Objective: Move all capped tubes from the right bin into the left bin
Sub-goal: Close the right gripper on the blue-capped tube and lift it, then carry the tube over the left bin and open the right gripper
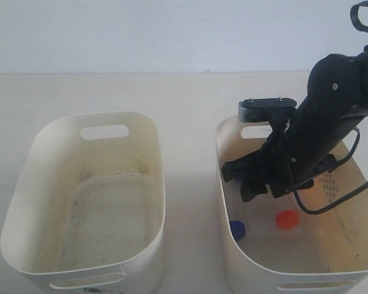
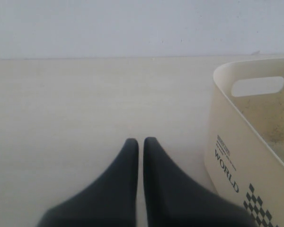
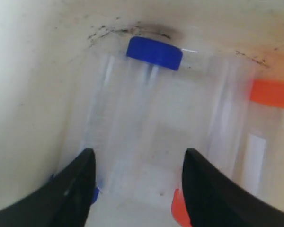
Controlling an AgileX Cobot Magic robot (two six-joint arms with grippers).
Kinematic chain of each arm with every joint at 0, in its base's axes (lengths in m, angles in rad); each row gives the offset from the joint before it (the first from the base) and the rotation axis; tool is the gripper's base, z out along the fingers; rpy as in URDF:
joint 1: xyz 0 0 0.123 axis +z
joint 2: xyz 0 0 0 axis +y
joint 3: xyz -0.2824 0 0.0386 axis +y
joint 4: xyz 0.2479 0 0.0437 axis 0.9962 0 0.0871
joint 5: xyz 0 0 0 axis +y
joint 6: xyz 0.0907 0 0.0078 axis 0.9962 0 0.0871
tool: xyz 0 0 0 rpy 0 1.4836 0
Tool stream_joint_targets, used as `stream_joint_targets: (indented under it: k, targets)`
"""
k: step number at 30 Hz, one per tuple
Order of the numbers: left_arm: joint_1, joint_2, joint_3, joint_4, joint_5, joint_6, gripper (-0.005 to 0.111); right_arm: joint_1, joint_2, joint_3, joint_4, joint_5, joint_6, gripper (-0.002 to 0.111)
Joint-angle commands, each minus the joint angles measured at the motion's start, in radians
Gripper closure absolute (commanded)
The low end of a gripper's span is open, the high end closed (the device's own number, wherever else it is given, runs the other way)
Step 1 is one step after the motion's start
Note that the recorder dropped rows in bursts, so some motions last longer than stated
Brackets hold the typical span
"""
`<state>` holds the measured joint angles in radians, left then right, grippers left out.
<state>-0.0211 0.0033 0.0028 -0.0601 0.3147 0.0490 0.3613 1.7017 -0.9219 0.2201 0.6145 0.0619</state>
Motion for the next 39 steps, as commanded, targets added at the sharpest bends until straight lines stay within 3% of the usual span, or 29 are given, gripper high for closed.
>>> stream_joint_targets:
  k: [1,13,15,19,20,34,39]
  targets:
    - [0.001,-0.003,-0.003,-0.010,-0.008,0.005,0.102,-0.002,0.021,0.002,0.007,-0.009,-0.008,0.054]
    - [0.001,-0.003,-0.003,-0.010,-0.008,0.005,0.102,-0.002,0.125,0.002,0.019,-0.046,-0.008,0.058]
    - [0.001,-0.003,-0.003,-0.010,-0.008,0.005,0.102,-0.002,0.129,0.002,0.019,-0.049,-0.008,0.067]
    - [0.001,-0.003,-0.003,-0.010,-0.008,0.005,0.102,-0.002,0.120,0.002,0.019,-0.050,-0.008,0.104]
    - [0.001,-0.003,-0.003,-0.010,-0.008,0.005,0.102,-0.002,0.115,0.002,0.019,-0.050,-0.008,0.108]
    - [0.001,-0.003,-0.003,-0.010,-0.008,0.005,0.102,-0.002,-0.168,-0.088,0.010,0.141,-0.012,0.108]
    - [0.001,-0.003,-0.003,-0.010,-0.008,0.005,0.102,-0.002,-0.272,-0.092,0.192,0.198,-0.144,0.108]
